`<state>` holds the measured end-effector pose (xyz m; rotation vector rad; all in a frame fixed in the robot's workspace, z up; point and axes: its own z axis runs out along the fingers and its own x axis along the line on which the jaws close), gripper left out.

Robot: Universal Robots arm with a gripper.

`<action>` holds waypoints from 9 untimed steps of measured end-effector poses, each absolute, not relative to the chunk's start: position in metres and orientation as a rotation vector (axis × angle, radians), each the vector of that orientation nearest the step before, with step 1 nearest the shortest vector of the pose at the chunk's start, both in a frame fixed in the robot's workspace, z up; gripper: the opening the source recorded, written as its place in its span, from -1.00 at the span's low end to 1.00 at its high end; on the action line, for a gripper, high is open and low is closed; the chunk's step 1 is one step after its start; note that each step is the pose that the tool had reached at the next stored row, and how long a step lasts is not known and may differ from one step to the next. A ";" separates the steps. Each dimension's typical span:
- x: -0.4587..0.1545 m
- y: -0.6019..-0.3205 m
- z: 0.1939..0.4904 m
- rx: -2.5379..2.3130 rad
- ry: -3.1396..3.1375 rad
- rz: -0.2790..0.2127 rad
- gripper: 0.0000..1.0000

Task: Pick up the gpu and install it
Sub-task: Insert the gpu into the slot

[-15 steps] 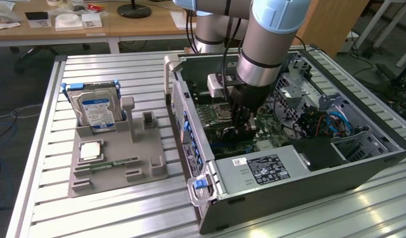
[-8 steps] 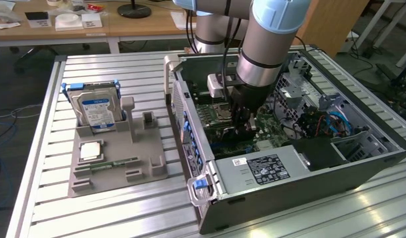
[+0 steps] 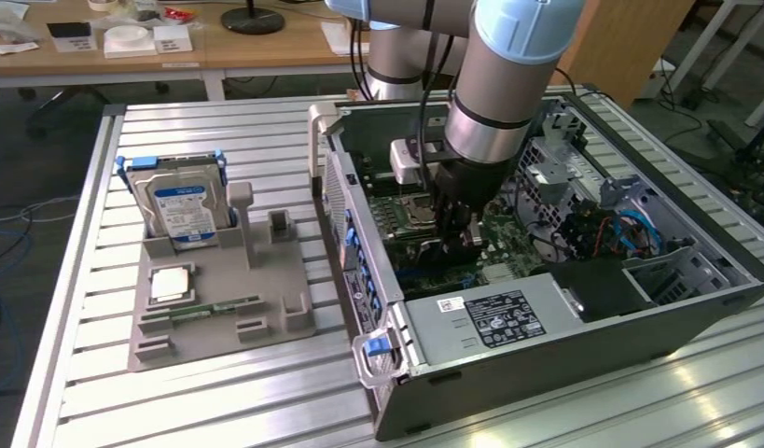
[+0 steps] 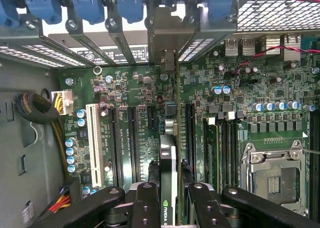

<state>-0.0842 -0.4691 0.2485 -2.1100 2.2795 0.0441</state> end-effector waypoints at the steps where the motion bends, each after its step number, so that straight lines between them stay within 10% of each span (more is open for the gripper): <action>1: -0.084 -0.469 0.248 -2.110 2.280 0.044 -0.47; 9: -0.084 -0.470 0.248 -2.110 2.280 0.044 -0.47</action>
